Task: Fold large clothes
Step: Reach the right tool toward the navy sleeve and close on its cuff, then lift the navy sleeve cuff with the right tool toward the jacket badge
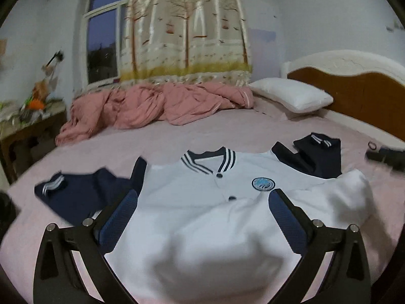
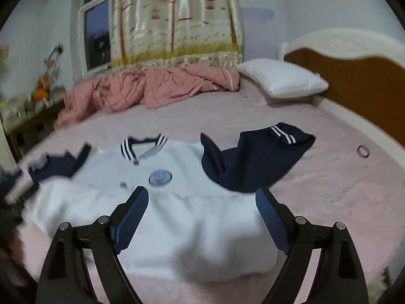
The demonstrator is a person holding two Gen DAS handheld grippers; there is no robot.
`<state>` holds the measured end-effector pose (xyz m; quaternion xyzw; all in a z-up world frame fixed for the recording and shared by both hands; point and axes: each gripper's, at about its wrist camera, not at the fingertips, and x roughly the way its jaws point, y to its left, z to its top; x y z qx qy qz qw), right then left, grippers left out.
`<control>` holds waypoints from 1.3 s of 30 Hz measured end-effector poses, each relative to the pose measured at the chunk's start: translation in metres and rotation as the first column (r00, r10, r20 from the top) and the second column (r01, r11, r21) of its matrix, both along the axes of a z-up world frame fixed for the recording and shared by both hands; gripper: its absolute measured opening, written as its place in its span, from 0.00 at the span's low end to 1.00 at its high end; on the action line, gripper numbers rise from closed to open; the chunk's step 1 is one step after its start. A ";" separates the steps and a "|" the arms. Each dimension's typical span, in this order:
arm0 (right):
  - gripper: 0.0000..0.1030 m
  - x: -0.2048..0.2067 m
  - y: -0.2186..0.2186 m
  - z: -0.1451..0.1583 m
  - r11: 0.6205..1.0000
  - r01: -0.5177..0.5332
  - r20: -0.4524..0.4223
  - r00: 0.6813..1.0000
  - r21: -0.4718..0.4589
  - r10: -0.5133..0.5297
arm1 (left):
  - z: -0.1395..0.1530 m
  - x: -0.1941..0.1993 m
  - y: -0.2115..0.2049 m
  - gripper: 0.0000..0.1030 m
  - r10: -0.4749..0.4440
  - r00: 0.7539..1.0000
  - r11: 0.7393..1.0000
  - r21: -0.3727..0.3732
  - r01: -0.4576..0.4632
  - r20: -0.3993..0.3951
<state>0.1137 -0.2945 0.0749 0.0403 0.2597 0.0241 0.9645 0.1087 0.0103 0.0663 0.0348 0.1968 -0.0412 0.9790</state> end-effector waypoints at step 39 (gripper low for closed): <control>0.08 0.243 -0.235 -0.132 0.811 0.247 -0.166 0.968 0.530 -0.187 | -0.089 0.123 -0.023 1.00 0.140 0.986 0.988 -0.047 -0.145 -0.096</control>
